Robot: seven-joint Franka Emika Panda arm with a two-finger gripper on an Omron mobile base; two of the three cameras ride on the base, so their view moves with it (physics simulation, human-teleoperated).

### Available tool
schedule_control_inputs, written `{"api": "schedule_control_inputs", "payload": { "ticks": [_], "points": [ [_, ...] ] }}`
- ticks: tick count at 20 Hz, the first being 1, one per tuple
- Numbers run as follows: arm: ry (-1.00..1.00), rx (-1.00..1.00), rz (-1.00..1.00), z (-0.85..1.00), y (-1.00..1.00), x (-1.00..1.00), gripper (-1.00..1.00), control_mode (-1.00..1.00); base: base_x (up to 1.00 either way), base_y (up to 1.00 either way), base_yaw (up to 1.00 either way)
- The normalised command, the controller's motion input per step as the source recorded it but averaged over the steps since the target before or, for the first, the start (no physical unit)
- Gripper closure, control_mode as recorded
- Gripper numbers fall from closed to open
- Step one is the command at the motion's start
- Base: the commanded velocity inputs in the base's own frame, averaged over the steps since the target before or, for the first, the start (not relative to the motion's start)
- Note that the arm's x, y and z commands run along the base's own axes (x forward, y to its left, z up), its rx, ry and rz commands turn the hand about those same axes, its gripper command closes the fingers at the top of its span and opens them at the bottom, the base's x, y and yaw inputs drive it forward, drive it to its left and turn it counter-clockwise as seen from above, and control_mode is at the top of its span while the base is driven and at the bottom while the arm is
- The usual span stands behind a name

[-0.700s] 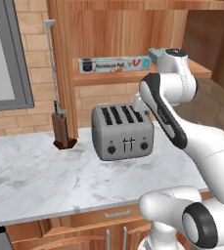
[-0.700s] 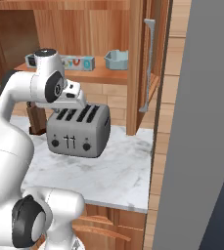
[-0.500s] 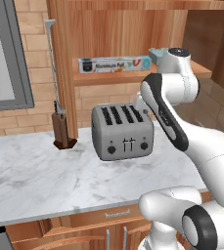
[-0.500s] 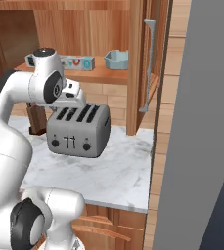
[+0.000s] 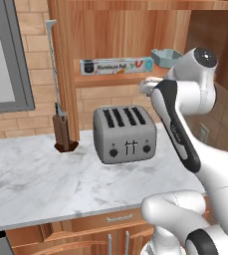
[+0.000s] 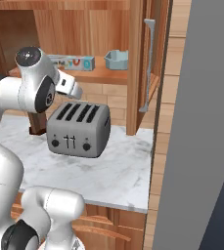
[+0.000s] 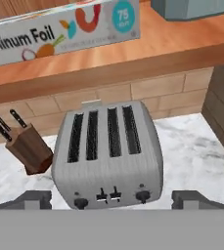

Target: Retrieve the tupperware and aluminum foil from the cabinet and place them on the dining counter near the plate with potato and mushroom to prepare for storing leftovers.

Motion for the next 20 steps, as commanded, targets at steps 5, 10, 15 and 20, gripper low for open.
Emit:
{"api": "schedule_control_inputs", "payload": {
  "ticks": [5,10,15,20],
  "points": [
    [-0.25,0.15,-0.24,0.30,0.13,0.01,-1.00,-1.00,0.00,0.00,0.00],
    [-0.06,0.15,-0.31,0.22,-0.01,0.01,-1.00,-1.00,0.00,0.00,0.00],
    [0.00,0.05,-0.37,0.48,-0.11,0.16,-1.00,-1.00,0.00,0.00,0.00],
    [0.00,0.00,-0.28,0.34,-0.35,0.34,-1.00,-1.00,0.00,0.00,0.00]
  ]
}}
